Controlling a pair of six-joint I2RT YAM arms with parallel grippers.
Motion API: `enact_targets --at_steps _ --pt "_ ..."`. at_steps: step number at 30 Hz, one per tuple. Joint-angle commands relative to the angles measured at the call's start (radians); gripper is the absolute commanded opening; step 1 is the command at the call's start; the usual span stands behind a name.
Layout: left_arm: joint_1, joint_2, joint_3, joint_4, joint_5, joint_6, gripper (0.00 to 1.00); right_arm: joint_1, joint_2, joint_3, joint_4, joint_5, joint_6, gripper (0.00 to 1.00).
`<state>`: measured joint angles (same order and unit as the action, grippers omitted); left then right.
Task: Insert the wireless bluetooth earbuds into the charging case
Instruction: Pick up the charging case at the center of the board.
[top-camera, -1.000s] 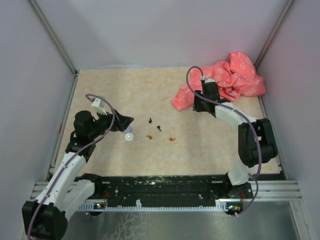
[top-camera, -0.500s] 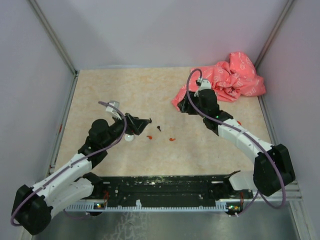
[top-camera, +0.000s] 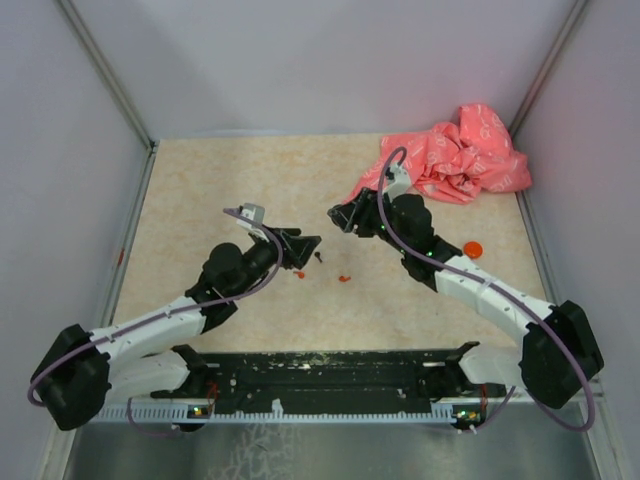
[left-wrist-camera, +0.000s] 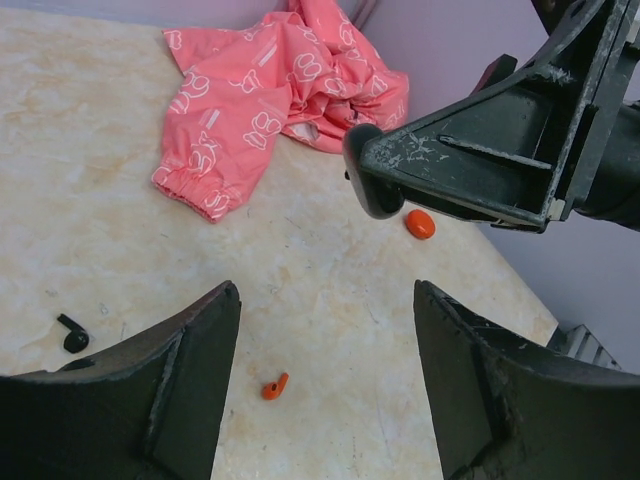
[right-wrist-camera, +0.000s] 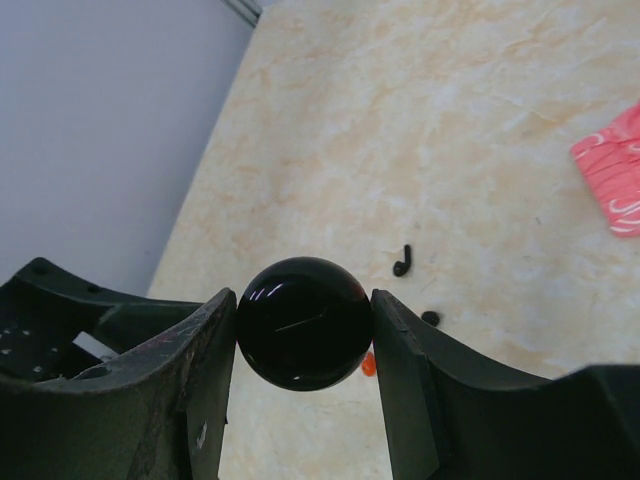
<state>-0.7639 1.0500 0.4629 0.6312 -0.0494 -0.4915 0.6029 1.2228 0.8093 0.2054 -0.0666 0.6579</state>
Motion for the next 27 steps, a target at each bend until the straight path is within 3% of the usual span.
enact_targets --at_steps 1,7,27 --pt "-0.051 0.053 0.015 0.171 -0.055 0.082 0.74 0.042 -0.044 -0.024 0.171 -0.009 0.103 0.41" --pt "-0.101 0.126 0.046 0.229 -0.133 0.164 0.71 0.089 -0.037 -0.043 0.22 0.006 0.147 0.41" --pt "-0.141 0.261 0.059 0.431 -0.227 0.19 0.55 0.169 -0.045 -0.106 0.286 0.112 0.182 0.41"
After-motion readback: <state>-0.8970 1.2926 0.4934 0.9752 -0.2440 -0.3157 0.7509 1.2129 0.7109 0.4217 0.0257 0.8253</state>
